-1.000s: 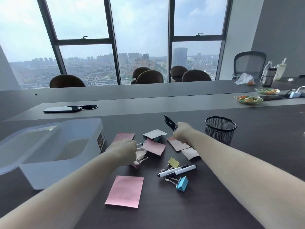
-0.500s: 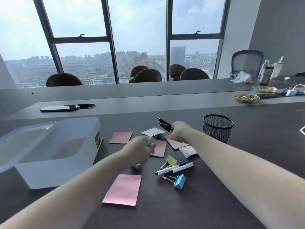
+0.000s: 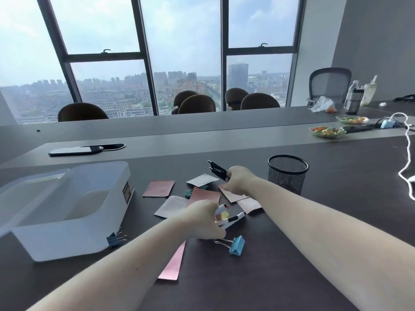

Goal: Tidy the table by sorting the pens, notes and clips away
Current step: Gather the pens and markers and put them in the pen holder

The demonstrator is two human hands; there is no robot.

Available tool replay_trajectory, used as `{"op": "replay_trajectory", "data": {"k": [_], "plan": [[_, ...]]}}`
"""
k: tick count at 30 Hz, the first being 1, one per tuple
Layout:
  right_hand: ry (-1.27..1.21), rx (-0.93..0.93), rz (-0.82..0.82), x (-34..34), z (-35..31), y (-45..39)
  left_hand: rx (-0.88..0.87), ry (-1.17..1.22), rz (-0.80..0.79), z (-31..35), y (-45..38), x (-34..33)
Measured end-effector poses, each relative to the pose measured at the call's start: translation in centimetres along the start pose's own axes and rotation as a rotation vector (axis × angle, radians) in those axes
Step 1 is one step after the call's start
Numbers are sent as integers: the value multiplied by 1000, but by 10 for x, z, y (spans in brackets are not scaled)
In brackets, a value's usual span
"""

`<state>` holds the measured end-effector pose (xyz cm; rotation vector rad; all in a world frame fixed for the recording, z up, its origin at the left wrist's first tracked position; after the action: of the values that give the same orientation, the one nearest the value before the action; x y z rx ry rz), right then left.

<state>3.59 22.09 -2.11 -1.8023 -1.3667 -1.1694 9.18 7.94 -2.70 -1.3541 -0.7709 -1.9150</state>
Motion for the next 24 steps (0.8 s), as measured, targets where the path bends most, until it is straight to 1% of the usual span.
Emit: {"op": "replay_trajectory", "data": {"k": [7,10,12,13,15,18,20,22,24], "plan": [[-52,5,4,0,0,5,-25,-144,15,15,-9,4],[-116,13,31,5,0,9,32,-152,17,15,-14,-2],[-153,44,54,9,0,12,54,-133,49,11,-15,-2],[-190,57,76,11,-1,14,61,-98,96,9,-14,1],[-324,77,157,16,-1,16,63,26,264,4,-9,16],[-582,117,347,23,-1,22,1,371,573,-8,-4,33],[-746,131,456,21,-3,27,-16,532,747,-19,-4,34],[-862,140,527,16,-5,34,8,687,835,-28,-6,29],[-911,136,559,8,-7,40,44,822,857,-36,-10,19]]}}
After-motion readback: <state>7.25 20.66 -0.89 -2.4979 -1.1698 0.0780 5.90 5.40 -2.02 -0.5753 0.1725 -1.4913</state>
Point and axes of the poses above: each hand's wrist, its own y-axis away from the middle knuckle, its own x-axis out of the back of the hand, z = x × y, the point moved 5 cm from there along -y, towards the middle knuckle, and after that the axes turned 1 degree about y, right-handed, at the moved point
